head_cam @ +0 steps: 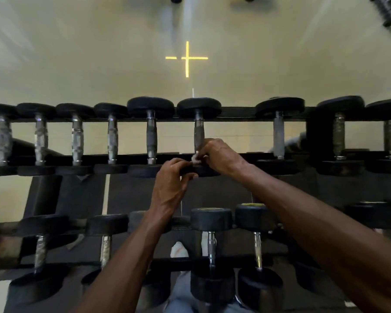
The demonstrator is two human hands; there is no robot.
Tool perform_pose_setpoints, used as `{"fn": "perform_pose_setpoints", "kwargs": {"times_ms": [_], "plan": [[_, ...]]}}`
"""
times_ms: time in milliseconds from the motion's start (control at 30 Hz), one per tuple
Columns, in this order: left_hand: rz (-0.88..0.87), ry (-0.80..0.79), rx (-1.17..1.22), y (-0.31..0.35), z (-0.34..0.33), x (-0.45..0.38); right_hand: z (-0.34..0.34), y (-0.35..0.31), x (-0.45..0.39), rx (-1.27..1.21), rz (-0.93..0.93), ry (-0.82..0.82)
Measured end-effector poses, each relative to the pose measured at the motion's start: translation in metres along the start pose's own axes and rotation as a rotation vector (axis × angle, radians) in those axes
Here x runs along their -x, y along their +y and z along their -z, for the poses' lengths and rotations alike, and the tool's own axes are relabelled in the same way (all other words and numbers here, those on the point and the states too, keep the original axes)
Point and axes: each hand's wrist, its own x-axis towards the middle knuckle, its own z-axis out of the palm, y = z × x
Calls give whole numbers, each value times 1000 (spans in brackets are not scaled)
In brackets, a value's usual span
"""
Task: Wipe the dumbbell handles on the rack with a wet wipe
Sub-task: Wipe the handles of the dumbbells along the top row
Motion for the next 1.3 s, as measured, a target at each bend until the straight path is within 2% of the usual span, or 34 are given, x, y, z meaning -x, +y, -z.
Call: {"fn": "perform_pose_setpoints", "kwargs": {"times_ms": [133,300,600,767,933,1067,1167,1300], "plan": [[2,34,40,-2,-6,3,5,1,-8,71,43,-62],[-2,30,45,0,-4,0,6,-14,-20,156,212,-113],[-9,26,98,3,-3,2,2,-3,-14,104,233,-7],[40,102,39,14,-12,7,8,27,-6,19,224,-78],[119,116,76,22,-12,7,14,26,-9,7,221,-15],[162,105,72,26,-9,4,13,5,-17,85,379,-139],[174,138,75,27,-11,7,20,1,-23,95,399,-215],[184,142,87,29,-14,6,28,8,-16,101,404,-136]]}}
